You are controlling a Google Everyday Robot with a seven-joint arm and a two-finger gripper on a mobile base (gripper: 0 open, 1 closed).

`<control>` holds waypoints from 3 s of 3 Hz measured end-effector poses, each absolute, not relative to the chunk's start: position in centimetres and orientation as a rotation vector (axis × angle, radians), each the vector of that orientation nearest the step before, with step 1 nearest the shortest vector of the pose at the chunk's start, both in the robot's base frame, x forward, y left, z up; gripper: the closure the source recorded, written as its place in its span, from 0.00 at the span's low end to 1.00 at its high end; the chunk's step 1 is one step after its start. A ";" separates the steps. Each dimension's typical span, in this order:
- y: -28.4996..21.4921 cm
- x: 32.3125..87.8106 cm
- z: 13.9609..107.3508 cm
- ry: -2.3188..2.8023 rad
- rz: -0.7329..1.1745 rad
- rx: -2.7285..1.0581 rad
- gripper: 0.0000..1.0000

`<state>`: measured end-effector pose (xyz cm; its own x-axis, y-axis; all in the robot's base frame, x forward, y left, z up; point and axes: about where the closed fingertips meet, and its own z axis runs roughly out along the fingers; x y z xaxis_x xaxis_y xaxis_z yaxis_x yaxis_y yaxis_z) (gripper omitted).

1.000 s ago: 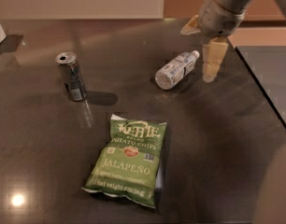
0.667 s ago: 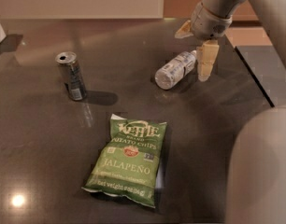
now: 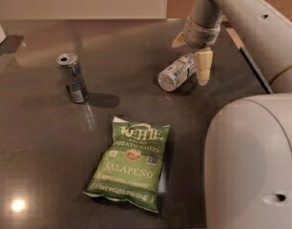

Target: Move blue plastic bottle near redbull can

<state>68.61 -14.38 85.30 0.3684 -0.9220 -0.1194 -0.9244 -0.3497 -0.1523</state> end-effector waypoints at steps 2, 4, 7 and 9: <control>-15.2 68.9 83.5 1.679 -0.070 -2.561 0.41; -13.3 67.2 86.0 1.680 -0.053 -2.546 0.88; -3.4 62.4 87.4 1.503 0.079 -2.605 1.00; 1.2 61.4 86.2 1.488 0.112 -2.586 1.00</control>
Offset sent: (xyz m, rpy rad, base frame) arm -0.0207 -0.0196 -0.0130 -0.2030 0.0912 0.0510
